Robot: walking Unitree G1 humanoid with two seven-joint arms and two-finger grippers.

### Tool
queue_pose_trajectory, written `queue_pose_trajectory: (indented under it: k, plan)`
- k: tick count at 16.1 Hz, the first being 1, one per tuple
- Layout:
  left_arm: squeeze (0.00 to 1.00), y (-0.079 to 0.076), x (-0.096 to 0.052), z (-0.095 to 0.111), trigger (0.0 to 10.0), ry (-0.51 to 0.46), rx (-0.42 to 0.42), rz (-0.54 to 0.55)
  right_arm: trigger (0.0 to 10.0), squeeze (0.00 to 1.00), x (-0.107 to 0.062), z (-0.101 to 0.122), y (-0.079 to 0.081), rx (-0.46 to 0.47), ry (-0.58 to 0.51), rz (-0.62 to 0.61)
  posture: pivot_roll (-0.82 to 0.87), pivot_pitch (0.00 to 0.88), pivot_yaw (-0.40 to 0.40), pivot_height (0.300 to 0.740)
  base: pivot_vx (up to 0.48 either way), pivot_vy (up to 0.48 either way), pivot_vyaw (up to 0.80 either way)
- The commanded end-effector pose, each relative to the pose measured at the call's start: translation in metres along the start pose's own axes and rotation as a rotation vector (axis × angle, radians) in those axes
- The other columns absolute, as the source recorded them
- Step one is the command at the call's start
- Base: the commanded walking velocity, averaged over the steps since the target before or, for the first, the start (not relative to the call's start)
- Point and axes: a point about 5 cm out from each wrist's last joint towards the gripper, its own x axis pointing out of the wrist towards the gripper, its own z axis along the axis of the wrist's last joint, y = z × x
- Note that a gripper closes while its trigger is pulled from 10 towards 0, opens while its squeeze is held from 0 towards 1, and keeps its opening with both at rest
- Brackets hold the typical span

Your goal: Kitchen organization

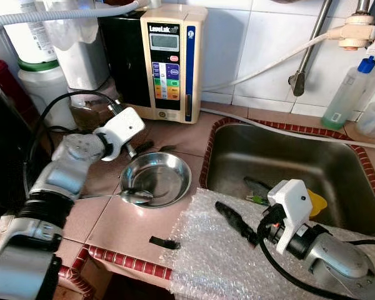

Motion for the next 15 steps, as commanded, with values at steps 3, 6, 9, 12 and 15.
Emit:
queue_pose_trajectory:
  k: [3,6,9,12,15]
  plan:
    - [1.0,0.007,-0.013,-0.021,10.0,0.063,-0.012,-0.067,10.0,0.0,-0.006,0.002,0.017,0.066,0.022,0.138,0.06,0.029,0.038,0.74,0.0,0.0,0.0]
    - [1.0,0.012,-0.019,-0.034,10.0,0.125,0.005,-0.066,10.0,0.0,-0.009,-0.004,0.024,0.121,0.054,0.192,0.07,0.029,0.034,0.74,0.0,0.0,0.0]
    - [0.82,-0.001,-0.02,-0.048,10.0,0.175,-0.027,-0.15,10.0,0.0,-0.012,-0.008,0.026,0.126,0.091,0.206,0.06,0.033,0.033,0.74,0.0,0.0,0.0]
    - [0.0,-0.014,-0.018,-0.05,10.0,0.173,-0.072,-0.27,10.0,0.0,-0.014,-0.012,0.027,0.1,0.129,0.203,0.05,0.036,0.034,0.74,0.0,0.0,0.0]
    - [0.0,-0.017,-0.015,-0.048,10.0,0.175,-0.109,-0.321,10.0,0.0,-0.016,-0.012,0.027,0.094,0.141,0.198,0.05,0.038,0.038,0.74,0.0,0.0,0.0]
